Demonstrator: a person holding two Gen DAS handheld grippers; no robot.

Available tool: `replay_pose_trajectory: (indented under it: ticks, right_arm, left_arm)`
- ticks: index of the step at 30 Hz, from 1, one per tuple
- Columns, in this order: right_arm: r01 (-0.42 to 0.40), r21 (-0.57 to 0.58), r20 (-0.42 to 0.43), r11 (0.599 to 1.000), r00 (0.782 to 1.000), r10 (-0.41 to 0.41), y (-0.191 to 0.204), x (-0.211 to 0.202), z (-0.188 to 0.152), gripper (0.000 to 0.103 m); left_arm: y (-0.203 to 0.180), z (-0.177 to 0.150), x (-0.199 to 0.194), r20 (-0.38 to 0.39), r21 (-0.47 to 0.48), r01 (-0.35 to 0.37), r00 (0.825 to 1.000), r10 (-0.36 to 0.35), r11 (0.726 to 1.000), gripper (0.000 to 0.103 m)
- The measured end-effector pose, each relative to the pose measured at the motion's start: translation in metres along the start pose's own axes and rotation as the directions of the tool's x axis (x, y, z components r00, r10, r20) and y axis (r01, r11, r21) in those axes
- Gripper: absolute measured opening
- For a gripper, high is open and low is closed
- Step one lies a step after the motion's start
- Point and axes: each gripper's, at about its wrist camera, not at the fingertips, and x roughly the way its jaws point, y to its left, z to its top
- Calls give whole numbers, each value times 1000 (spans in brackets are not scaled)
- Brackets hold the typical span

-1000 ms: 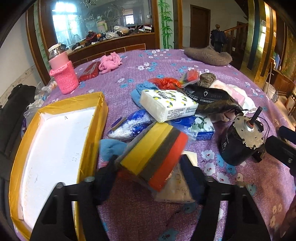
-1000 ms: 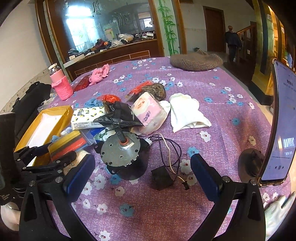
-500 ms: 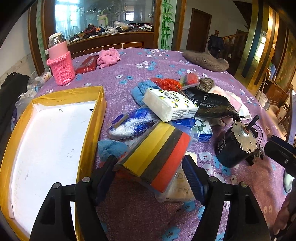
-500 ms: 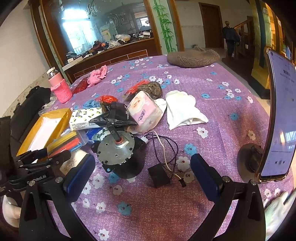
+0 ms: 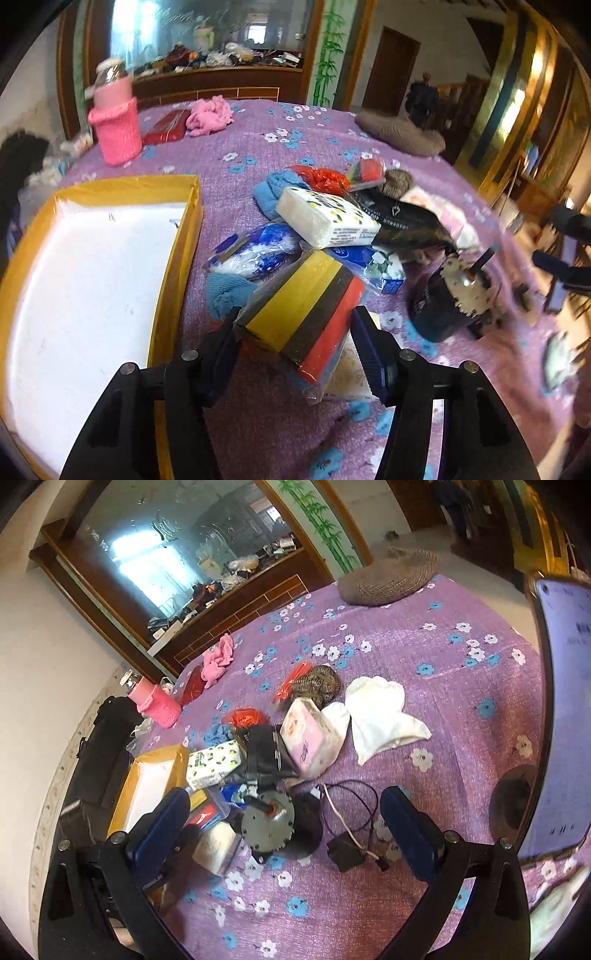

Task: Organize soft objects
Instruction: 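Grasp the white cloth with the right tool while the left tool lifts the sponge bag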

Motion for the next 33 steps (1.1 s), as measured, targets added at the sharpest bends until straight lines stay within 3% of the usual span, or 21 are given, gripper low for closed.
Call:
replay_pose_trajectory:
  ticks: [2,7,10,12,16,20,22,24,25,33]
  right_arm:
    - [30,3,-8,1000,1000,-30,2,4,8,103]
    - [201,9,-19,979,979,-201,-1,31,32,103]
    - [349,-26,-46,937,936,-350,-4,60,44,99]
    - [400,-21,-59,916,914,-401,-12,71,48,93]
    - [454,-3,-115,891,885,-451,-34,96,59,87]
    - [448,2,-172,894,881,-441,-48,114,58,86]
    - [436,-5,-187,900,884,-429,-52,121,57,65]
    - [447,-17,-188,895,877,-442,-53,122,56,31]
    - [443,-22,-179,896,880,-439,-53,119,56,19]
    - [407,-18,-72,913,911,-407,-28,76,48,14]
  left_arm:
    - [7,-1,-1,-5,-30,20,1000,-20,999,57]
    - [13,1,4,-8,-64,12,1000,-12,998,61]
    - [11,3,9,-12,-67,12,1000,-13,998,67]
    - [10,4,13,-15,-65,13,1000,-14,998,67]
    - [7,6,19,-13,-52,2,1000,-2,999,67]
    - [5,6,22,-9,-42,-12,1000,12,999,62]
    - [6,6,21,-4,-41,-15,1000,15,999,47]
    - [9,6,15,13,-50,-1,1000,1,999,30]
    - [11,6,11,21,-59,14,1000,-13,998,27]
    - [13,-3,-33,84,-87,100,992,-92,991,23]
